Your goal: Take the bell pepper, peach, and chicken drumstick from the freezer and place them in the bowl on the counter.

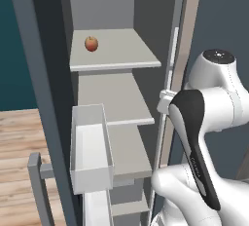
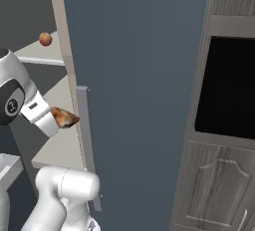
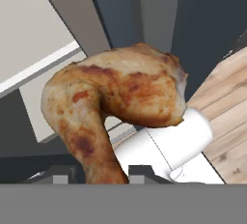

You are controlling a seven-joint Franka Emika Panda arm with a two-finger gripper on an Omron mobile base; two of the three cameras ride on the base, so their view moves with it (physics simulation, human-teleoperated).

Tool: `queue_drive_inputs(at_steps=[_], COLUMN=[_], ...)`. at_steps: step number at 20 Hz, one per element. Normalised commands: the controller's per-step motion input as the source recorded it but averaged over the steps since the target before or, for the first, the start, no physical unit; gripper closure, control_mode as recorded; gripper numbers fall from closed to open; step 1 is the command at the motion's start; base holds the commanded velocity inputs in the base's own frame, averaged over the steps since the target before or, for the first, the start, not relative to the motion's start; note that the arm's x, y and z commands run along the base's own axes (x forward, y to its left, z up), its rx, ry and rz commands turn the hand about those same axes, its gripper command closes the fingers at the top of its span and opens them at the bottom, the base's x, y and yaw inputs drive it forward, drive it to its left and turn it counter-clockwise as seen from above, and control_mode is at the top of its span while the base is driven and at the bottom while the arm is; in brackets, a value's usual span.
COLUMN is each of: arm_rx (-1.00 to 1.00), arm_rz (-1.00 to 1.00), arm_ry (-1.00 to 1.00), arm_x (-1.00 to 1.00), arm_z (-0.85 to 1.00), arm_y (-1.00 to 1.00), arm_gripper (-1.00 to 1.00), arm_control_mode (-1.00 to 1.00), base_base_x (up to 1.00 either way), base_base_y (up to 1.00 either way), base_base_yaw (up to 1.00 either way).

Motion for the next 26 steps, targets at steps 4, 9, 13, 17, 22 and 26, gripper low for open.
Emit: queue_drive_inputs(at_steps=[4, 9, 13, 17, 22, 26], arm_rx=[-0.02, 0.00, 0.00, 0.00, 0.00, 0.00], arm_rz=[0.08, 0.00, 0.00, 0.00, 0.00, 0.00], arm_ry=[-0.18, 0.00, 0.00, 0.00, 0.00, 0.00], arm_x=[-0.16, 0.00, 0.00, 0.00, 0.00, 0.00], arm_z=[-0.09, 0.00, 0.00, 0.00, 0.00, 0.00], arm_y=[-0.05, 0.00, 0.00, 0.00, 0.00, 0.00], arm_gripper=[1.00, 1.00, 1.00, 1.00, 1.00, 1.00], arm_control_mode=[1.00, 1.00, 1.00, 1.00, 1.00, 1.00], base_base_x=[-0.17, -1.00, -1.00, -0.93, -0.52, -0.65], base_base_y=[-0.03, -0.40, -0.24, 0.00, 0.00, 0.00], base_base_yaw=[0.03, 0.02, 0.28, 0.60, 0.79, 0.75])
